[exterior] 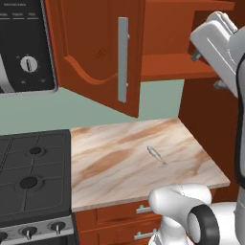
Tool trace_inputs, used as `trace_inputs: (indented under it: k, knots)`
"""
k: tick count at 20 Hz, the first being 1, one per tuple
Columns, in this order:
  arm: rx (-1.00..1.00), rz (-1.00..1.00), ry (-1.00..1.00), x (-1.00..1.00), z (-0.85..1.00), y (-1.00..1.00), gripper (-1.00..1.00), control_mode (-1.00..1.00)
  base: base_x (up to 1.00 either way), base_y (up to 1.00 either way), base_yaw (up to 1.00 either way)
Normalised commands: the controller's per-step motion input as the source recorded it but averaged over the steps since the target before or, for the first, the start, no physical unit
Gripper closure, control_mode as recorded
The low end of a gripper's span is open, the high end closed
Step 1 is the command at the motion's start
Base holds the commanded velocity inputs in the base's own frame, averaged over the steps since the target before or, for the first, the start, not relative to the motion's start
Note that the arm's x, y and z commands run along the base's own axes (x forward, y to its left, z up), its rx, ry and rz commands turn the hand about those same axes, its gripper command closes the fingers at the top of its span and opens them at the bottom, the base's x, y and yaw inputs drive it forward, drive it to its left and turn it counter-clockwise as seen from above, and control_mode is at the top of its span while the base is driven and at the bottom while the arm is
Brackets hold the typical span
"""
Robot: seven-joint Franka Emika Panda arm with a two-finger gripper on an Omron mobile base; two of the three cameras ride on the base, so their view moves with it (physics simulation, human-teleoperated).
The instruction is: Retrieve the tupperware from the cabinet, then place the raw meat into the tupperware to avoid contamination.
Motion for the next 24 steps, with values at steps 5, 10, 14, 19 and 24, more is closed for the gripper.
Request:
trace_inputs:
  k: [5,10,14,19,24]
  knots:
    - [0.15,0.03,0.0,0.2,-0.09,0.06,-1.0,-1.0,0.0,0.0,0.0]
    - [0.13,0.04,0.0,0.15,-0.22,0.13,-1.0,-1.0,0.0,0.0,0.0]
    - [0.12,0.04,0.0,0.1,-0.31,0.09,-1.0,-1.0,0.0,0.0,0.0]
    - [0.14,0.07,-0.02,0.0,-0.14,0.03,-1.0,-1.0,0.0,0.0,0.0]
    - [0.18,0.09,-0.04,0.09,0.0,0.01,-1.0,-1.0,0.0,0.0,0.0]
